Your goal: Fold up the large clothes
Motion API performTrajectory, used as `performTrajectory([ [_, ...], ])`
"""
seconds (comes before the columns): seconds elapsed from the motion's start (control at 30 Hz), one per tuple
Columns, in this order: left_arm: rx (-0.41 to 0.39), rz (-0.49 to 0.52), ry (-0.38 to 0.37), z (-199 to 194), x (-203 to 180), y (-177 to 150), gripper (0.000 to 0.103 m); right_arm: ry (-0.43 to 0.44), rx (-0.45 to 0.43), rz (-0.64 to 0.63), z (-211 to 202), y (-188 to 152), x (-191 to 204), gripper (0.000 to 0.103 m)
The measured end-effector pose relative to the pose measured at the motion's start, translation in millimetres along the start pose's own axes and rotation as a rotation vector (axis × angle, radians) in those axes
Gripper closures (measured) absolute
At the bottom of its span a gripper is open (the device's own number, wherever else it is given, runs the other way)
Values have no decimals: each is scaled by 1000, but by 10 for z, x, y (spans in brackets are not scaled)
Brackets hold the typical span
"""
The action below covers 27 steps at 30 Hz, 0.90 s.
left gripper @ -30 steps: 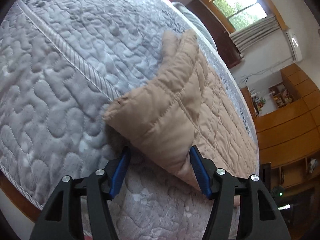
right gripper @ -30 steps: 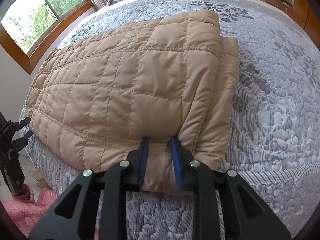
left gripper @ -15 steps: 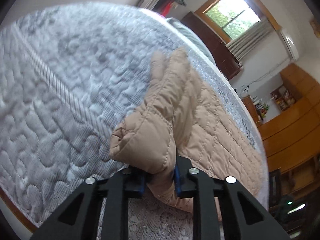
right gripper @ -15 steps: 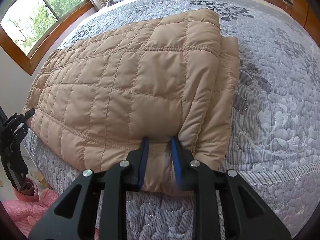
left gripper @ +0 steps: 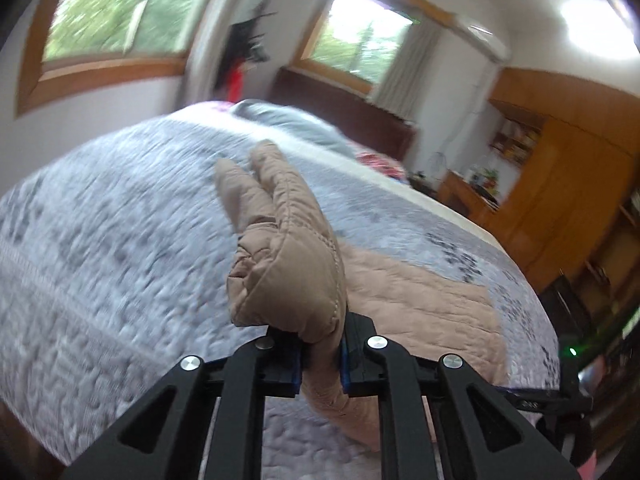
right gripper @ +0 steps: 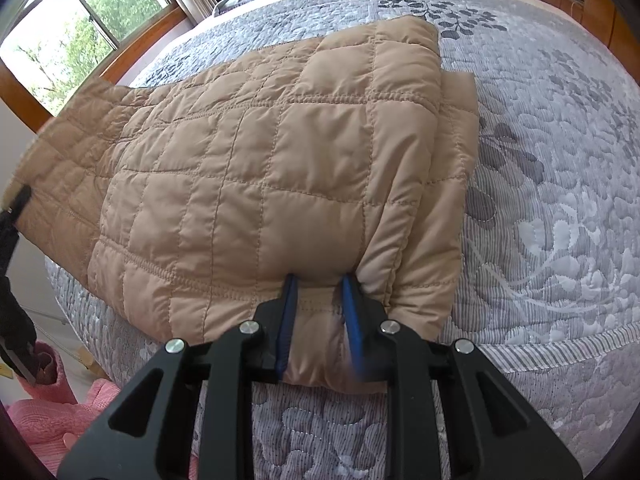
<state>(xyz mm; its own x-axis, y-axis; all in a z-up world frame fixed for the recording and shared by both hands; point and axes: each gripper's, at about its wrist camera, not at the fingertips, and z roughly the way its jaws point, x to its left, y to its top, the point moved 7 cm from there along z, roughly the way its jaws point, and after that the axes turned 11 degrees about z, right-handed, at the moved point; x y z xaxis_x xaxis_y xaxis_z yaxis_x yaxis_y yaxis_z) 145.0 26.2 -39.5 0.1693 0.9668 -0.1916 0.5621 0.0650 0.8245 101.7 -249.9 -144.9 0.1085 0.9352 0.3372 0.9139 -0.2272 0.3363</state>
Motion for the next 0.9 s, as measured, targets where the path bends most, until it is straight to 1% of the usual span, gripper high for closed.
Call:
performTrajectory([
  [0.13, -7, 152, -67, 69, -483, 126, 90, 13, -2, -1, -9, -5, -16, 80],
  [0.23, 17, 277, -134, 177, -892, 120, 90, 18, 1, -4, -18, -1, -28, 80],
  [0.3, 42, 324, -172, 249, -1088, 68, 90, 22, 2, -6, -23, 6, -27, 80],
  [0.37, 86, 363, -222, 382, -1296, 10, 90, 28, 2, -8, -27, 1, -33, 80],
  [0.47, 132, 412, -254, 541, -1524, -85, 90, 39, 1, -7, -35, -11, -28, 80],
  [0.57, 207, 447, -290, 771, -1707, -259, 90, 49, 1, -7, -43, -24, -28, 79],
  [0.7, 280, 488, -310, 1013, -1815, -477, 89, 57, 5, -8, -60, -17, -74, 79],
  [0.83, 313, 544, -312, 1168, -1892, -678, 88, 64, 10, -8, -64, 8, -96, 79],
  [0.9, 318, 568, -313, 1240, -1884, -767, 87, 62, 10, -9, -69, 9, -99, 79],
])
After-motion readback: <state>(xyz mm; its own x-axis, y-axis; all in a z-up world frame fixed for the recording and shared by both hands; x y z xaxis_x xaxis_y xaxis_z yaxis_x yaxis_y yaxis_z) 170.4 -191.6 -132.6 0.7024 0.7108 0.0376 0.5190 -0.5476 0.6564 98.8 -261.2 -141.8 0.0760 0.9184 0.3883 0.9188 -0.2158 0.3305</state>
